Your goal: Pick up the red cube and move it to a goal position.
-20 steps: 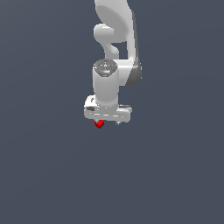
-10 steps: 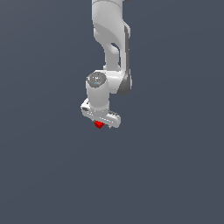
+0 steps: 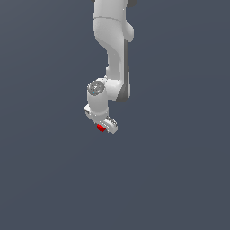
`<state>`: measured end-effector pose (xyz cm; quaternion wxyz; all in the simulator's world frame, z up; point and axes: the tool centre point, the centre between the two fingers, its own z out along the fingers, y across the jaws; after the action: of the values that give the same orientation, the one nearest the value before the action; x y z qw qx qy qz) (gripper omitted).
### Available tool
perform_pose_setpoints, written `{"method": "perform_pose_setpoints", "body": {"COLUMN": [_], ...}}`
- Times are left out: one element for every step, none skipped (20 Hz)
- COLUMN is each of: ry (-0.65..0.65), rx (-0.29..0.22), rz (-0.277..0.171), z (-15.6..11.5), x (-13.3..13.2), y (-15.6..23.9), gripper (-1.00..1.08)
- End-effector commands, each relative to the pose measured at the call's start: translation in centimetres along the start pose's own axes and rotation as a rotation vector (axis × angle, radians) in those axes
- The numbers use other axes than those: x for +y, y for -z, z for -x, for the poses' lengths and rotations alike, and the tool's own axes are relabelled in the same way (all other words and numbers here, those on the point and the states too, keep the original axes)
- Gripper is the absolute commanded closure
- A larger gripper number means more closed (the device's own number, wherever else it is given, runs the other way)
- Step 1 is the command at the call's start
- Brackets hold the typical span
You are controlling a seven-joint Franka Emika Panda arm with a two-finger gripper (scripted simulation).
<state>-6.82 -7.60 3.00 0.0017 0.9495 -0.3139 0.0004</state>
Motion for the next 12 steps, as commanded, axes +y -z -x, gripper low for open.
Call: {"method": "perform_pose_setpoints", "body": {"ry": [-0.031, -0.038, -0.042, -0.044, -0.044, -0.044, -0.044, -0.044, -0.044, -0.044, -0.044, -0.044], "rx": [0.000, -0.001, -0.001, -0.001, -0.001, -0.001, -0.001, -0.001, -0.001, -0.001, -0.001, -0.001], "rz": [-0.001, -0.001, -0.002, -0.002, -0.002, -0.002, -0.002, -0.002, -0.002, -0.002, -0.002, -0.002], "z": [0.26, 0.33, 0.38, 0.40, 0.41, 0.41, 0.41, 0.41, 0.41, 0.41, 0.41, 0.41], "x": [0.38, 0.46, 0.49, 0.49, 0.47, 0.47, 0.47, 0.47, 0.47, 0.47, 0.47, 0.47], "y": [-0.66, -0.81, -0.92, -0.98, -0.99, -0.99, -0.99, -0.99, -0.99, -0.99, -0.99, -0.99], "gripper": [-0.92, -0.92, -0.92, -0.92, -0.92, 1.08, 1.08, 1.08, 1.08, 1.08, 1.08, 1.08]}}
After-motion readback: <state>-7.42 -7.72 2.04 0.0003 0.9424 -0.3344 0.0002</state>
